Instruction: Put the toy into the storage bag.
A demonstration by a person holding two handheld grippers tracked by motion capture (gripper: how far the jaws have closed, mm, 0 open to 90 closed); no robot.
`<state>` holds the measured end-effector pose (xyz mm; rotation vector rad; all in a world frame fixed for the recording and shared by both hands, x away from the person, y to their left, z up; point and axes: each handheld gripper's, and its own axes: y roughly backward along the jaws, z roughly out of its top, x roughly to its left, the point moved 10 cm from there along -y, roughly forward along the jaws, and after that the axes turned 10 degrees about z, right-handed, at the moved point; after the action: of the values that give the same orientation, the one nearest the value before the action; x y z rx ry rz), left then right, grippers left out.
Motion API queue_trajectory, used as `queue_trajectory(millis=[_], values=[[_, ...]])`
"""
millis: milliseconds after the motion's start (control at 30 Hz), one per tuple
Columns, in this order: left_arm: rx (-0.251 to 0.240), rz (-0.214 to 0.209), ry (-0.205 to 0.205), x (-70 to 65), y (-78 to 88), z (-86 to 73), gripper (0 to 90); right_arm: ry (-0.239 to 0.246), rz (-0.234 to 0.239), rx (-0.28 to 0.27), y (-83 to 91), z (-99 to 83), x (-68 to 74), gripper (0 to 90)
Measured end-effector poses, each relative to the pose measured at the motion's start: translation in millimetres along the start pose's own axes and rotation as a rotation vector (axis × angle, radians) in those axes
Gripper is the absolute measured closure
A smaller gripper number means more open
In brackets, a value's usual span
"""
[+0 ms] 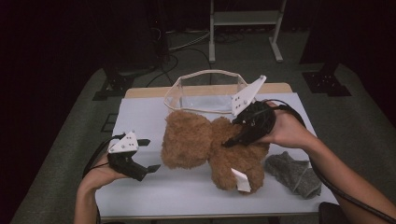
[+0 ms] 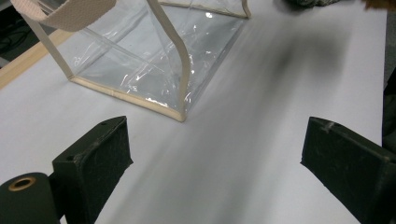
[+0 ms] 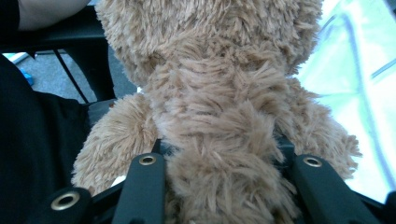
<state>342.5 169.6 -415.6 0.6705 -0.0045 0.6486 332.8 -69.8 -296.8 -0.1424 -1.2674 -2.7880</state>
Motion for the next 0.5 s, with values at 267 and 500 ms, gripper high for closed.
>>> queue_trajectory(millis=[267,500], values=[[-0.004,0.001,0.002,1.4,0.1,-0.4,7.3,0.031,-0.031,0.012,27.4,33.1,-1.4,60.6],[-0.005,-0.001,0.008,3.1,0.2,-1.8,7.3,0.050,-0.066,0.027,50.3,64.8,-9.0,60.6]])
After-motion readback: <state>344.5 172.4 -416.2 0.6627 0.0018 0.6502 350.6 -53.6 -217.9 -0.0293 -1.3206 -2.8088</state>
